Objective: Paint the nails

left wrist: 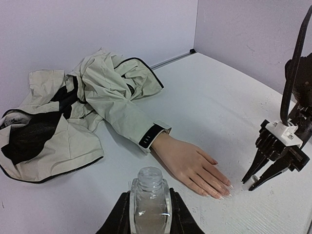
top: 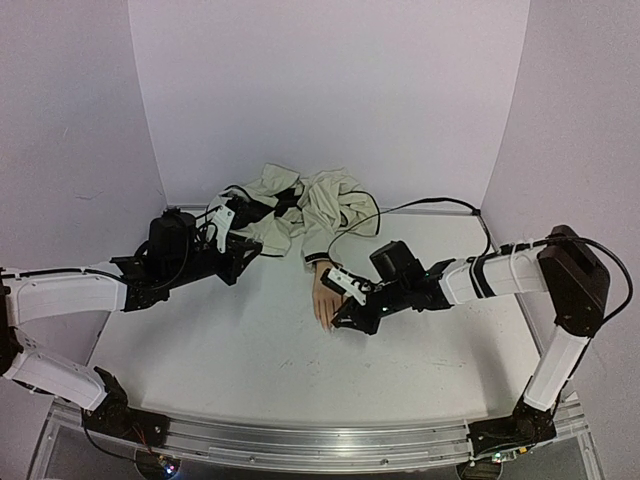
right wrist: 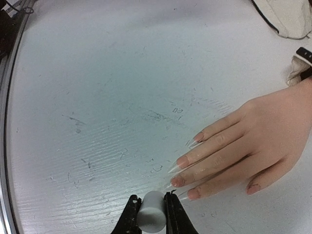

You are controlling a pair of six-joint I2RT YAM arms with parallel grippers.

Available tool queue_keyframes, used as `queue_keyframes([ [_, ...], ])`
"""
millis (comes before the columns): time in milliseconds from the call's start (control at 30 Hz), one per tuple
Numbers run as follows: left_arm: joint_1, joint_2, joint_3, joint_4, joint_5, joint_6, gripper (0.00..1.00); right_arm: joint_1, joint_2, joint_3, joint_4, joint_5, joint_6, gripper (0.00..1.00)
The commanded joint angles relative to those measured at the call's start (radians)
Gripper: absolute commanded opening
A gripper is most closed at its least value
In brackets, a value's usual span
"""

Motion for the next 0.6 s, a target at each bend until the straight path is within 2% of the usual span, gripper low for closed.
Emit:
queue_keyframes([
  [0, 0.006, -0.022, 0.022, 0.07, 0.015, -0.012, 0.0, 0.003, -0.042, -0.004, 0.05, 0.035, 0.023, 0.0],
  [567, 0.006, -0.016, 0.022, 0.071, 0.015, -0.01, 0.0, 0.004, 0.019, 0.027, 0.052, 0.061, 0.026, 0.0],
])
